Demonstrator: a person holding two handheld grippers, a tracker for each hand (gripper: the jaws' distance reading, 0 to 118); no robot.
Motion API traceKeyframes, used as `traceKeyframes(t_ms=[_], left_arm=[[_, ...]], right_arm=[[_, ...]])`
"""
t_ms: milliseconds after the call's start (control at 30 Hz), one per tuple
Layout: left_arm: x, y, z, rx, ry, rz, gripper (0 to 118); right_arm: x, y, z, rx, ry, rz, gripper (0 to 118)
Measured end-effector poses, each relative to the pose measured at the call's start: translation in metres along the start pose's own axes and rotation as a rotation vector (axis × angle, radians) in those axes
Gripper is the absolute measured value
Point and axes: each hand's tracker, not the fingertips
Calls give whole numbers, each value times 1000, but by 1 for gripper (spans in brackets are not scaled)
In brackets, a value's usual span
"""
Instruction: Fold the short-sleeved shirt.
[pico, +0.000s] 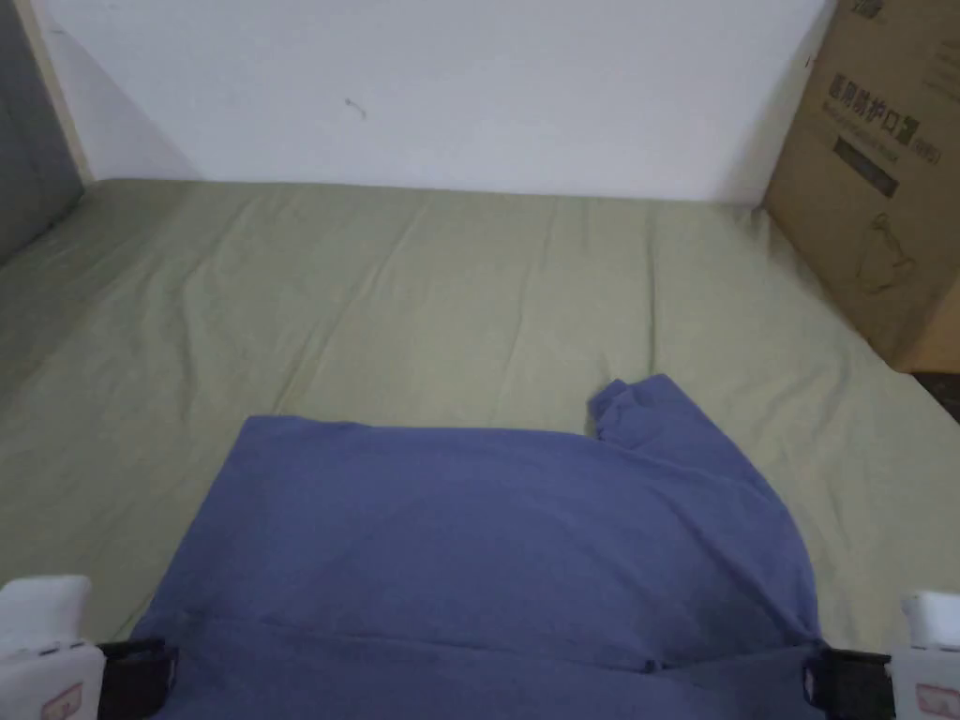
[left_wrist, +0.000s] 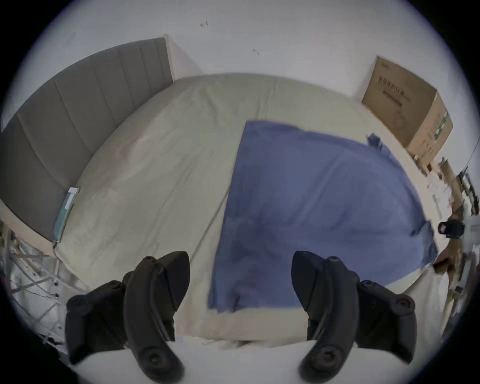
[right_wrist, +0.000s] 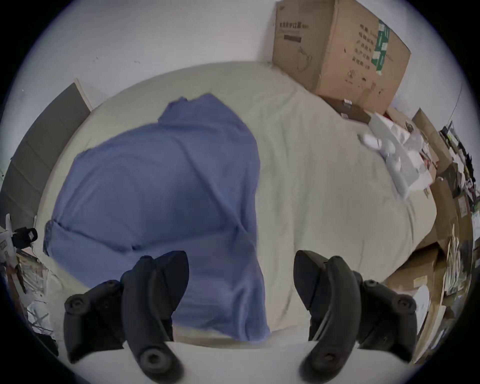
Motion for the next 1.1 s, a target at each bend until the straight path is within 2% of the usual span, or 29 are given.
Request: traceKeyframes(t_ms=[33, 67, 100, 133, 167, 267, 333, 467, 600, 633, 700, 733, 900, 1100], left_arm=[[1, 7, 0, 16, -19, 16, 77], [2, 15, 0, 28, -65, 49, 59], [7, 25, 3, 33, -123, 85, 32], [12, 31, 4, 45, -149, 106, 1], [16, 36, 1, 67, -156, 120, 0], [38, 42, -14, 59, -66, 34, 0], [44, 42, -25, 31, -73, 33, 0], [56, 47, -39, 1, -86, 11, 0], [57, 65, -49, -1, -103, 10, 0], [57, 71, -53, 12, -111, 14, 0], [62, 82, -60, 10, -96, -6, 0], [64, 86, -62, 16, -86, -21, 0], [69, 102, -79, 11, -110, -5, 0], [68, 103, -97, -36, -89, -15, 0]], right_arm=[[-3, 8, 1, 14, 8, 6, 82], [-6, 18, 1, 30, 21, 13, 74], [-10, 27, 0, 42, 32, 20, 59], [-14, 34, -3, 51, 39, 32, 27], [-18, 40, -6, 63, 44, 42, 7], [-27, 52, -29, 58, 41, 26, 4], [-29, 54, -44, 19, 88, -7, 0], [-34, 68, -63, 14, 67, -6, 0], [-30, 113, -78, 59, 63, -19, 0], [-30, 126, -81, 77, 55, -9, 13], [-33, 161, -87, 76, 36, 1, 71], [-32, 174, -93, 74, 40, 10, 93], [-30, 234, -145, 47, -11, 70, 95], [-33, 240, -194, -49, -46, 99, 90]])
